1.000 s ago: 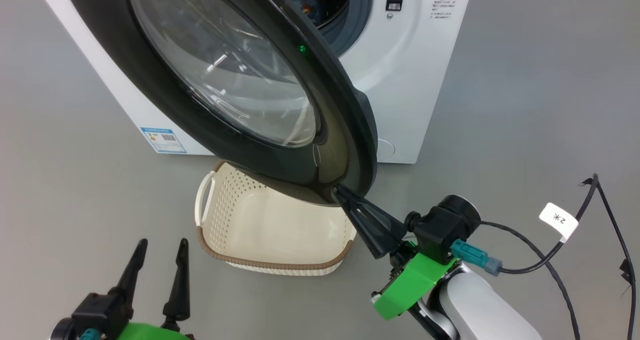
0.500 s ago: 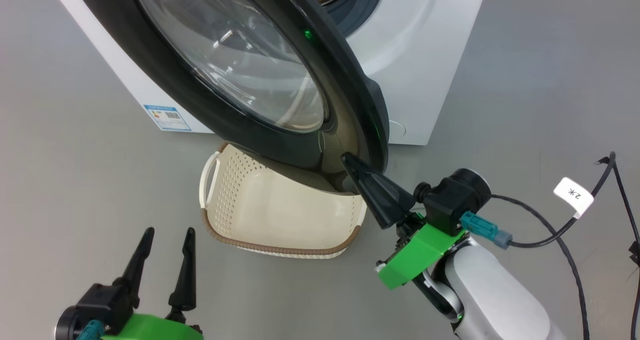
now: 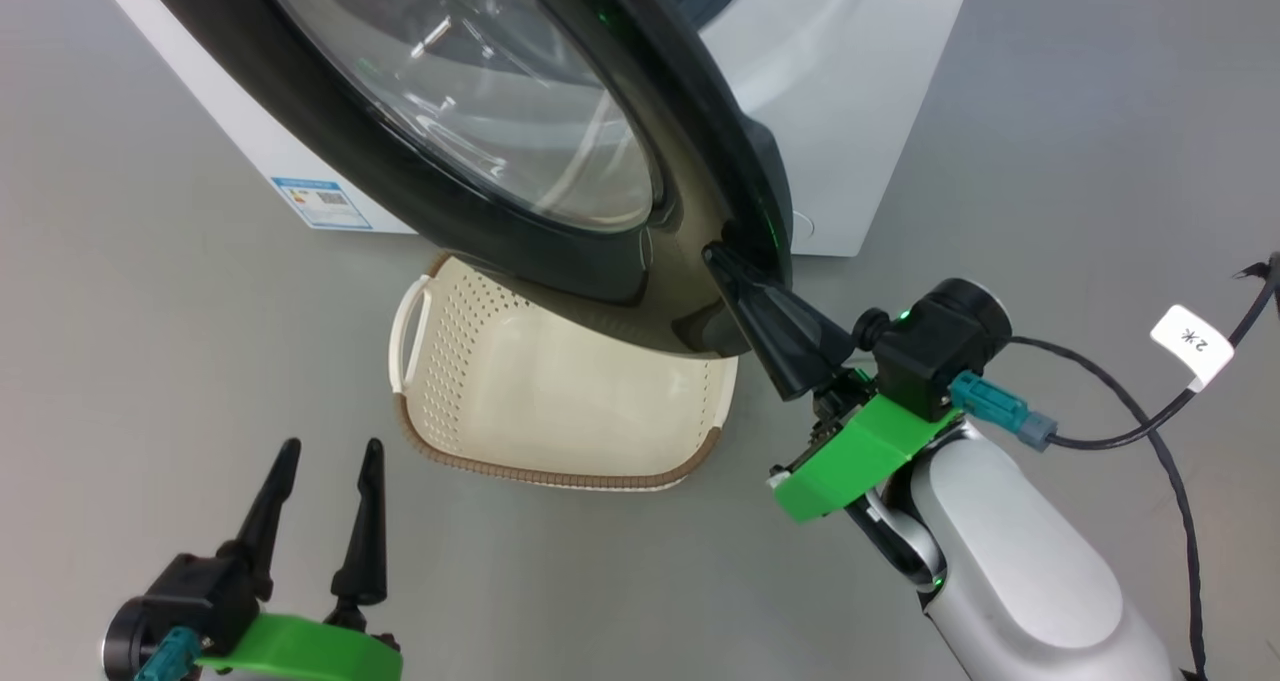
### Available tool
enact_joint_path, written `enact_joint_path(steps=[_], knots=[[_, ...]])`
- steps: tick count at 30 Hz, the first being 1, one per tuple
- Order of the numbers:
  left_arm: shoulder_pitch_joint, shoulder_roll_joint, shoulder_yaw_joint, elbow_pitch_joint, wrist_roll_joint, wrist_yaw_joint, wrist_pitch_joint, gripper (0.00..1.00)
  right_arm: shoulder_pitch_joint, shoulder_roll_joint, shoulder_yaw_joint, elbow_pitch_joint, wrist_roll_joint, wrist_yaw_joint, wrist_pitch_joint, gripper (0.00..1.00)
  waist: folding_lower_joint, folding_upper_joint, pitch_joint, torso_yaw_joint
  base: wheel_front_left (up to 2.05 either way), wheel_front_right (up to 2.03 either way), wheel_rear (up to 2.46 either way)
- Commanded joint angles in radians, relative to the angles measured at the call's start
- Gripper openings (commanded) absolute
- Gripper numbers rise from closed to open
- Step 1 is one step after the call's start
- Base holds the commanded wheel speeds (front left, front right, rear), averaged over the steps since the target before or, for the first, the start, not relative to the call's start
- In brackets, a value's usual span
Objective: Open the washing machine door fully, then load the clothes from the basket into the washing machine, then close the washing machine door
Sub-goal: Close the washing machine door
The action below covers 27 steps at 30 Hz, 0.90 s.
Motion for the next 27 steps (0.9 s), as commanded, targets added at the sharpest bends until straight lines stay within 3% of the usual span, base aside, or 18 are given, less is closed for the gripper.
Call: enact_joint_path(steps=[1, 27], knots=[[-0.034, 0.012, 0.034, -0.03, -0.008, 0.004, -0.006, 1.0, -0.024, 0.012, 0.0, -0.024, -0.01, 0.001, -0.005, 0.0, 0.0, -0.0001, 0.01, -0.001, 0.0, 0.0, 0.0], [-0.102, 0.012, 0.004, -0.059, -0.02, -0.005, -0.006, 1.0, -0.272, -0.086, -0.103, 0.0, -0.056, 0.001, -0.005, 0.0, 0.0, -0.0001, 0.194, 0.04, 0.0, 0.0, 0.0]])
